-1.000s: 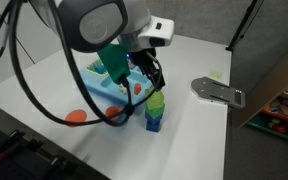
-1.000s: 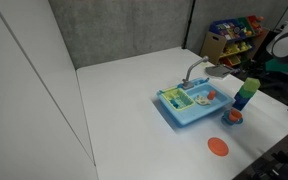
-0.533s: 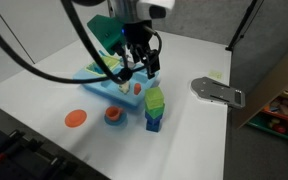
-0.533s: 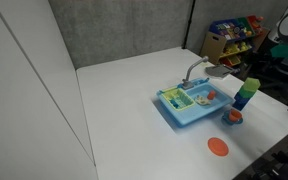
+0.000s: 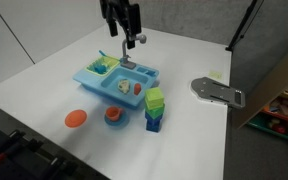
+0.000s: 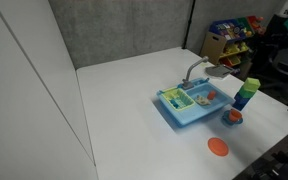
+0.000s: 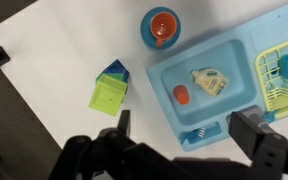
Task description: Take the green block out of the sink and place it on top of the stack
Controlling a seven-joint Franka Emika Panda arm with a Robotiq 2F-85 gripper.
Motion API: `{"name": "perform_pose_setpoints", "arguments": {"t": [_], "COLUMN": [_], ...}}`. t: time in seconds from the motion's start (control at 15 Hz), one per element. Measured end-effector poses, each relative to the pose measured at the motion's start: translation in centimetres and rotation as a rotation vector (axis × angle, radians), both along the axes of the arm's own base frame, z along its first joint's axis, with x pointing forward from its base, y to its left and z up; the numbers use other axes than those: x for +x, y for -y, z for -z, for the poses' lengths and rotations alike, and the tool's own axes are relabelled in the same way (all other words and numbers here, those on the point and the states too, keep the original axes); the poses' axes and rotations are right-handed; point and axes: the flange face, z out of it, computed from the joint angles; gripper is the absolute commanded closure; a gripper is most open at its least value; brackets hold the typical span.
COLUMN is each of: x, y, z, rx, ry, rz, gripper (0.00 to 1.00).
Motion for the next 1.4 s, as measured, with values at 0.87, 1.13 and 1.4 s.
{"name": "perform_pose_setpoints", "arguments": {"t": [0.87,1.13,1.4], "x": [-4.1,-4.1,-4.5], "y": [-3.6,-3.6,-3.8], "z": [-14.2,-14.2,-13.9], "rx": [0.014,0.013,0.029], "ry": [0.069,0.067,0.031], "rz": [-0.094,-0.109,-0.149], "gripper": [0.0,0.0,0.0]}}
